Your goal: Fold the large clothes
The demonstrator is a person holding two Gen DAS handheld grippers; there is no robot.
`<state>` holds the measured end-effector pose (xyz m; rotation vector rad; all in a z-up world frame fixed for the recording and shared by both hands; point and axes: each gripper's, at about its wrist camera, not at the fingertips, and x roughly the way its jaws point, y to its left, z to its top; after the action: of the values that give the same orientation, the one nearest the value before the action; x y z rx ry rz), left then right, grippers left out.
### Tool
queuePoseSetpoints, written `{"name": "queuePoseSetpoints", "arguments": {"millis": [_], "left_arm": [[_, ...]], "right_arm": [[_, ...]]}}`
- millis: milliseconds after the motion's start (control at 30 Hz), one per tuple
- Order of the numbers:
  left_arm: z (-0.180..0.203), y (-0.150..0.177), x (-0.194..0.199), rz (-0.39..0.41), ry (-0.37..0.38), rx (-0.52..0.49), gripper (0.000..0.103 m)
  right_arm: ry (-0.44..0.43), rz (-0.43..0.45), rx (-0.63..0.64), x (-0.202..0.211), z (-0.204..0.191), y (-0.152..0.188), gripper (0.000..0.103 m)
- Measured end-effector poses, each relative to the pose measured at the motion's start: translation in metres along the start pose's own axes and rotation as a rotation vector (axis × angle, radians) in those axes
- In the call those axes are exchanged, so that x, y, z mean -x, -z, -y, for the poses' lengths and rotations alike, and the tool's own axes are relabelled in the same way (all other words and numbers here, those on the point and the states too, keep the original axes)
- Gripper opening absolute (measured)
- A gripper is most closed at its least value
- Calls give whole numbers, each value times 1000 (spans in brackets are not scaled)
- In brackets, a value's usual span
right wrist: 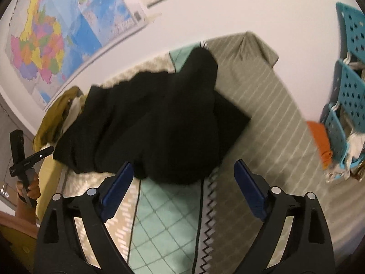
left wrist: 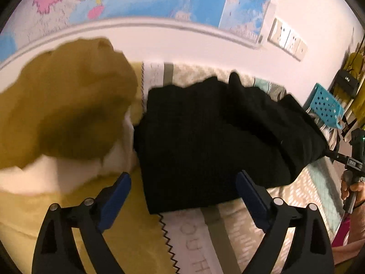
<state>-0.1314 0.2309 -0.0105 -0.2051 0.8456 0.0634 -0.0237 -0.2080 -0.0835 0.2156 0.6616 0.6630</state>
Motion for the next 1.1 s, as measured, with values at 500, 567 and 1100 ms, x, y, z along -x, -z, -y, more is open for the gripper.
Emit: {"name": "queuePoseSetpoints", "arguments": {"millis": [500,567,1100], "left_arm": [[1,-9,31,73,201,184,14],[7,-5,49,83,207,151,14],[51,4,48,37,91,-62,72]], "right_arm": [[-140,240,49,70,-39,-29,15],[-145,276,67,97,-38,-32,15],[188,169,34,108,-6,-1,65]]}}
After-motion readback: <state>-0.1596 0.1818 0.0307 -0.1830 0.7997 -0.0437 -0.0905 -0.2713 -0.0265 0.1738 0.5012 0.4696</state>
